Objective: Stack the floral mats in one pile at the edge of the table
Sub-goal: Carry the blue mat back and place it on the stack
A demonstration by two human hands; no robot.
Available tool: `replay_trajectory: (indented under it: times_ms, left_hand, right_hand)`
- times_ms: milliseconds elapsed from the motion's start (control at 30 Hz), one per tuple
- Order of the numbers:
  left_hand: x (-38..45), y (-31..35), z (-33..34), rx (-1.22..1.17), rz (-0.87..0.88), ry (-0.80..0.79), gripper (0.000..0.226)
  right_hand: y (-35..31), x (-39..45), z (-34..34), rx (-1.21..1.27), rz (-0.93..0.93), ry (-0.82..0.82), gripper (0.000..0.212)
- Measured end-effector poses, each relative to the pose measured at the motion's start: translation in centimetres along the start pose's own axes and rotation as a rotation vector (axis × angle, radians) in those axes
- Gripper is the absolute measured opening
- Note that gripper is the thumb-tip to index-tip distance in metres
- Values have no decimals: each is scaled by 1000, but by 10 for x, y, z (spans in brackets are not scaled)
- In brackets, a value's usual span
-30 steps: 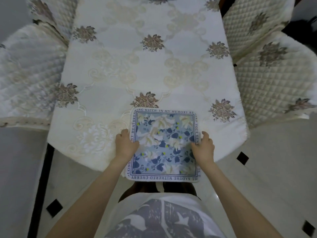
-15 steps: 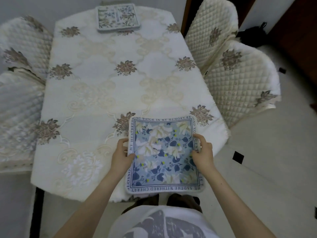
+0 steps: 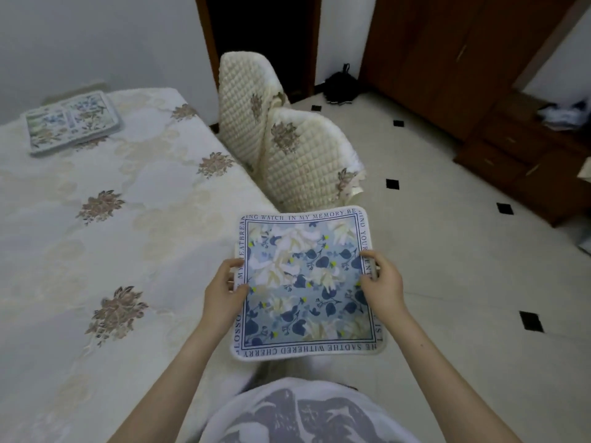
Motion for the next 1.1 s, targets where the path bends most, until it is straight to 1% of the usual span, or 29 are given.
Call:
replay_trajectory:
  times_ms: [133,300,400,533,667,767,933,1100]
  left_hand:
    - [15,40,72,6,64,-114,43]
    - [25,91,167,29,124,-250,40]
    - [27,119,215,14,147,-333,41]
    - [42,149,266,49,169,-417,44]
    - [68,172,314,73,202,-466,45]
    - [98,187,349,62,181,-476,46]
    - [170,223,401,65,179,-473,46]
    - [249,266,433,57,182,-434,43]
  right_hand:
    - [33,15,-66,6,44,115,48]
    - [74,23,-143,43,153,275,50]
    - [94,30,-179,41,197,351,51]
    - [116,47,-211,59,259,427,51]
    - [130,80,-228,56,294,447,49]
    - [136,121,-239,61,304,448,49]
    - [132,216,-262,71,311,437,49]
    - [111,322,-287,74,263,404,47]
Point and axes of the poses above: each hand's wrist, its own x-axis towards the middle knuckle, its own z-axis out of the palm, y = z × x, the point moved 4 cm from there along x, towards the middle knuckle, and after that the axes turned 2 degrees about z, right-handed, at the moved point
